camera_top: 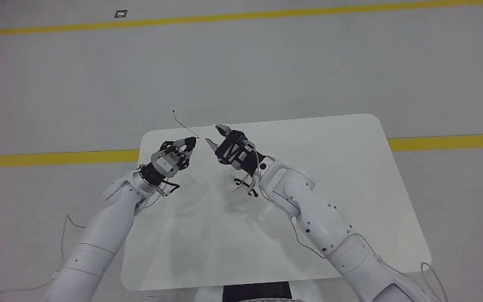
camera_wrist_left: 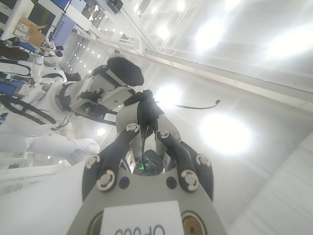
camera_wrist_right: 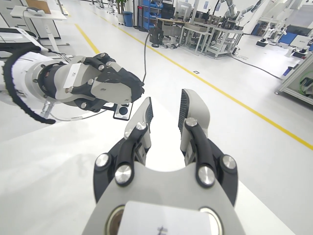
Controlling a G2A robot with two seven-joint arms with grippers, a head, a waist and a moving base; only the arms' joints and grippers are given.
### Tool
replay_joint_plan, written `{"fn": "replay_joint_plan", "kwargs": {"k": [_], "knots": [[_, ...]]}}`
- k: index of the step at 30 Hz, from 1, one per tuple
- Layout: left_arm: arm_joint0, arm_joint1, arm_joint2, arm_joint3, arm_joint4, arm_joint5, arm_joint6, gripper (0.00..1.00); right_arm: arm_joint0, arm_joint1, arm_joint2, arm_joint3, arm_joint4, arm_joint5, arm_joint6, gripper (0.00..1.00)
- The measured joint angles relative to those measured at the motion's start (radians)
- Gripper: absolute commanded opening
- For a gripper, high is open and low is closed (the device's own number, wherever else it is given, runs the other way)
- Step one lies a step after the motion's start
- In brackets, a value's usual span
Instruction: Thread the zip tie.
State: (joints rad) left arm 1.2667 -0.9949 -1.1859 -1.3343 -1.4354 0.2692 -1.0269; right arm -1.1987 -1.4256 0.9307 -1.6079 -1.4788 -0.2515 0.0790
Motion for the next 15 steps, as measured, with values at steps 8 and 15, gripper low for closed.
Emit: {"fn": "replay_joint_plan", "kwargs": {"k": [8, 15], "knots": [[0.0, 0.0, 0.0, 0.0, 0.0, 0.0, 0.0, 0.0, -0.01, 0.003, 0.02, -0.014, 0.002, 0.011, 0.014, 1.0], [0.009, 0.01, -0.019, -0.026, 0.195, -0.109, 0.072, 0.0, -0.017, 0.013, 0.073, -0.052, 0.044, -0.026, 0.082, 1.0]]}}
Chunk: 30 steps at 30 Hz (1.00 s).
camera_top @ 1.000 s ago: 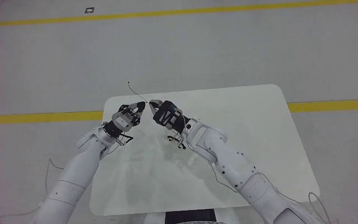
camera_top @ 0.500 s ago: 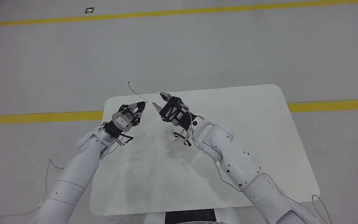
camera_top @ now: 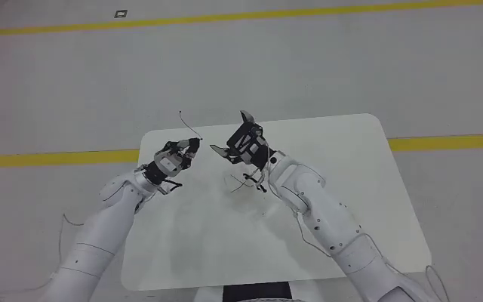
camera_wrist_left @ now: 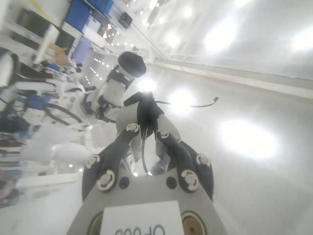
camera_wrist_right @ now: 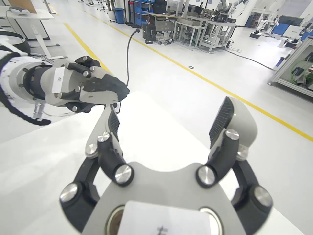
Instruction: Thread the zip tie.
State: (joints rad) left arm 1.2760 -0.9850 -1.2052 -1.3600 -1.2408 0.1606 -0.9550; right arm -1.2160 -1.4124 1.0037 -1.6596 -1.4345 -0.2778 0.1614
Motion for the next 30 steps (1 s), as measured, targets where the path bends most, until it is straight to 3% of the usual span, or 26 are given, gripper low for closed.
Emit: {"fn": "replay_joint_plan", "kwargs": {"k": [6, 11, 20, 25, 26, 27, 28, 30], "knots": [[0.021, 0.008, -0.019, -0.027, 0.135, -0.059, 0.054, 0.0, 0.012, 0.008, 0.036, -0.067, 0.087, -0.062, 0.163, 1.0], [0.029, 0.009, -0.015, -0.055, 0.211, -0.072, 0.101, 0.0, 0.053, 0.006, -0.001, -0.088, 0.193, -0.062, 0.295, 1.0], [0.031, 0.008, -0.012, -0.067, 0.222, -0.078, 0.116, 0.0, 0.05, 0.004, -0.01, -0.084, 0.219, -0.06, 0.298, 1.0], [0.029, 0.006, -0.003, -0.098, 0.272, -0.088, 0.145, 0.0, 0.102, -0.008, -0.05, -0.044, 0.288, -0.044, 0.365, 1.0], [0.029, 0.006, -0.003, -0.101, 0.279, -0.088, 0.148, 0.0, 0.112, -0.01, -0.055, -0.036, 0.298, -0.038, 0.373, 0.82], [0.029, 0.006, -0.003, -0.104, 0.287, -0.089, 0.153, 0.0, 0.123, -0.013, -0.062, -0.028, 0.308, -0.031, 0.382, 0.57], [0.03, 0.006, -0.004, -0.106, 0.29, -0.089, 0.156, 0.0, 0.13, -0.014, -0.066, -0.023, 0.314, -0.028, 0.386, 0.46], [0.032, 0.006, -0.005, -0.108, 0.294, -0.089, 0.161, 0.0, 0.142, -0.017, -0.076, -0.013, 0.325, -0.022, 0.391, 0.44]]}}
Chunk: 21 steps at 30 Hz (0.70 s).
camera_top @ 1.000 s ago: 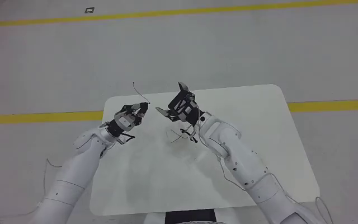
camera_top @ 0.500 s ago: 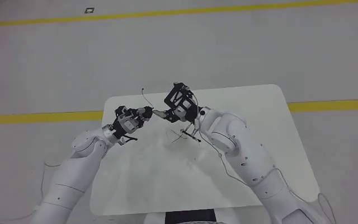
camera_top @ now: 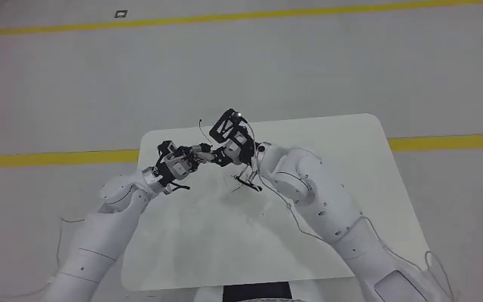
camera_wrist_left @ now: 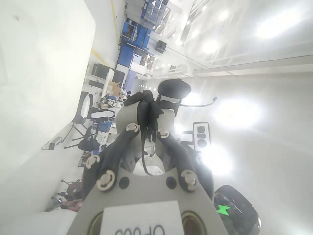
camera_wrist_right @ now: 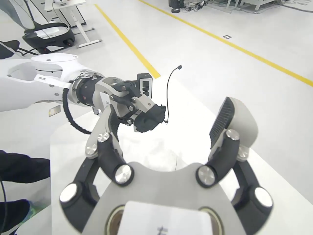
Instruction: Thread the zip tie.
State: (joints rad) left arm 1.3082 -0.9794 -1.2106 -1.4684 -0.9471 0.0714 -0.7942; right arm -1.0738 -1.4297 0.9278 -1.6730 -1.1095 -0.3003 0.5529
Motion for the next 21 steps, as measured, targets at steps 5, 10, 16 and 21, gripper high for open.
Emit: {"fn": "replay_joint_plan", "kwargs": {"k": [5, 10, 16, 21], "knots": [[0.002, 0.0, -0.001, -0.002, 0.006, 0.001, 0.003, 0.0, 0.019, -0.006, -0.02, 0.023, 0.022, 0.006, 0.012, 0.33], [0.002, 0.0, -0.001, -0.002, 0.006, 0.001, 0.003, 0.0, 0.034, -0.01, -0.033, 0.038, 0.031, 0.017, 0.018, 0.27], [0.002, 0.0, -0.001, -0.002, 0.006, 0.001, 0.003, 0.0, 0.042, -0.013, -0.042, 0.047, 0.027, 0.026, 0.018, 0.24], [0.002, 0.0, -0.001, -0.002, 0.006, 0.001, 0.003, 0.0, 0.045, -0.014, -0.047, 0.052, 0.026, 0.028, 0.017, 0.23]]}}
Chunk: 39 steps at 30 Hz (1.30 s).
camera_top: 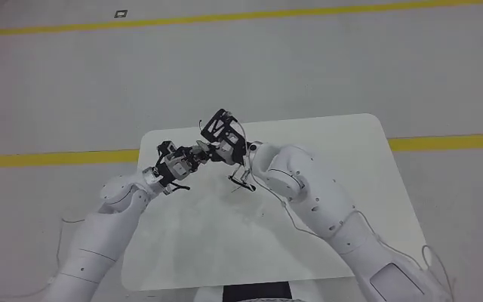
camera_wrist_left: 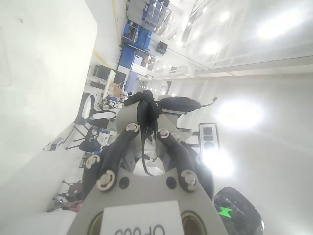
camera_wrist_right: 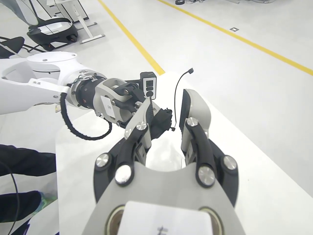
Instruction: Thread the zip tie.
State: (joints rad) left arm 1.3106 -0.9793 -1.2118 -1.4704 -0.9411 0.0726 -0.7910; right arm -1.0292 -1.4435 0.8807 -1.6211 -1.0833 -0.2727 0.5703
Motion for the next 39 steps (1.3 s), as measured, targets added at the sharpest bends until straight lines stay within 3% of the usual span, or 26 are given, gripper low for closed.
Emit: {"fn": "replay_joint_plan", "kwargs": {"k": [7, 14, 30, 31, 32, 33, 39], "knots": [[0.0, 0.0, 0.0, 0.0, 0.0, 0.0, 0.0, 0.0, 0.006, -0.002, -0.008, 0.006, -0.017, 0.01, -0.008, 0.2], [0.0, 0.0, 0.0, 0.0, 0.0, 0.0, 0.0, 0.0, 0.009, -0.005, -0.014, 0.008, -0.028, 0.021, -0.017, 0.0], [0.0, 0.0, 0.0, 0.0, 0.0, 0.0, 0.0, 0.0, 0.011, -0.007, -0.016, 0.011, -0.046, 0.028, -0.02, 0.0], [0.0, 0.0, 0.0, 0.0, 0.0, 0.0, 0.0, 0.0, 0.01, -0.007, -0.016, 0.011, -0.047, 0.028, -0.019, 0.12], [0.0, 0.0, 0.0, 0.0, 0.0, 0.0, 0.0, 0.0, 0.01, -0.007, -0.015, 0.011, -0.047, 0.028, -0.019, 0.33], [0.0, 0.0, 0.0, 0.0, 0.0, 0.0, 0.0, 0.0, 0.009, -0.007, -0.014, 0.01, -0.047, 0.028, -0.019, 0.4], [0.0, 0.0, 0.0, 0.0, 0.0, 0.0, 0.0, 0.0, 0.003, -0.006, -0.009, 0.003, -0.052, 0.028, -0.017, 0.42]]}}
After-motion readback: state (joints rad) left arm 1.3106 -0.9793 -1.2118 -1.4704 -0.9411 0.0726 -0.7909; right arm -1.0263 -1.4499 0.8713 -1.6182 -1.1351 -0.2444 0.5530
